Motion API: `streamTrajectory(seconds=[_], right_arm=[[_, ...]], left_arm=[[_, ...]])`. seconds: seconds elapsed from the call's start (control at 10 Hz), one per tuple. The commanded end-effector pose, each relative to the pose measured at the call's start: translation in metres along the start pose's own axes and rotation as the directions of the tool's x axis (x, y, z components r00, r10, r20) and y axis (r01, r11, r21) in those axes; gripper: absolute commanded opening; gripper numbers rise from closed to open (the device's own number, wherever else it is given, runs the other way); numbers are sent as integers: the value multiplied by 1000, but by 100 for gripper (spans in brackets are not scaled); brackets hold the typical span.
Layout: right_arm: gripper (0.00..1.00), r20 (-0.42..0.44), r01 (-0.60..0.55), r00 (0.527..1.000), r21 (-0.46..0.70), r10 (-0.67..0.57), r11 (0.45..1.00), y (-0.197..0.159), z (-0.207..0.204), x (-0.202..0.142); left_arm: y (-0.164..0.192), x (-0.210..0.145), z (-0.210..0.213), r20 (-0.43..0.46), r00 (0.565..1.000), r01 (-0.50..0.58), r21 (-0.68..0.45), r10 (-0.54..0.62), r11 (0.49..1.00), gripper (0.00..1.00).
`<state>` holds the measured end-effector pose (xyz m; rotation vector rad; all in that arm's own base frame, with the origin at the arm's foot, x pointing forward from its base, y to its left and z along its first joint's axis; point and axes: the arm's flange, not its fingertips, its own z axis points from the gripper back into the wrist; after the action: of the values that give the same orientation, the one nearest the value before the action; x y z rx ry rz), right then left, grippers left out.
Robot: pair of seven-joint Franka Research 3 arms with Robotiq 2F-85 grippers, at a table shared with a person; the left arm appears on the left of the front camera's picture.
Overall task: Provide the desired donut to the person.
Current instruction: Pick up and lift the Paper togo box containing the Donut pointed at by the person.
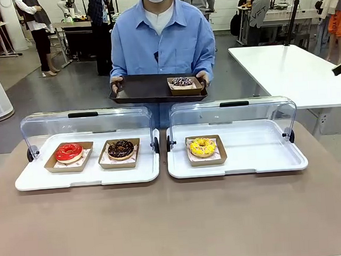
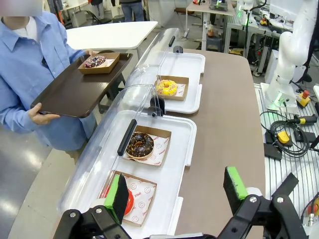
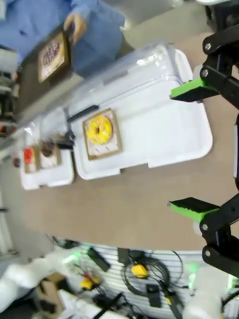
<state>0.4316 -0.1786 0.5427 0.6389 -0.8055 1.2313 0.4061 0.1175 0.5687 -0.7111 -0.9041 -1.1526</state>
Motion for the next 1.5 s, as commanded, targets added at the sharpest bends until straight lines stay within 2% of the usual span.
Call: streamTrajectory(seconds=[0.0, 0.3, 0.5, 1.1, 1.3, 1.4], right_arm=[[100, 113, 37, 993, -10, -35, 999, -1, -1, -21], [100, 186, 28, 981, 91, -45, 995, 1, 5, -48], [100, 172, 16, 984, 128, -38, 992, 3, 5, -52], [100, 164, -14, 986, 143, -9, 990, 3, 4, -53], [100, 147, -15, 989, 130, -5, 991, 3, 2, -54], [100, 166, 11, 986, 124, -32, 992, 5, 1, -50]], left_arm=[[-1, 1, 1, 1, 1000, 3, 1, -3, 1000, 100], [-1, 1, 1, 1, 1000, 3, 1, -3, 1000, 100], [-1, 1, 1, 1, 1000, 3, 1, -3, 1000, 100], [-1, 1, 1, 1, 1000, 3, 1, -3, 1000, 100], [-1, 1, 1, 1, 1000, 3, 1, -3, 1000, 100], [-1, 1, 1, 1, 1000, 3, 1, -3, 1000, 100]])
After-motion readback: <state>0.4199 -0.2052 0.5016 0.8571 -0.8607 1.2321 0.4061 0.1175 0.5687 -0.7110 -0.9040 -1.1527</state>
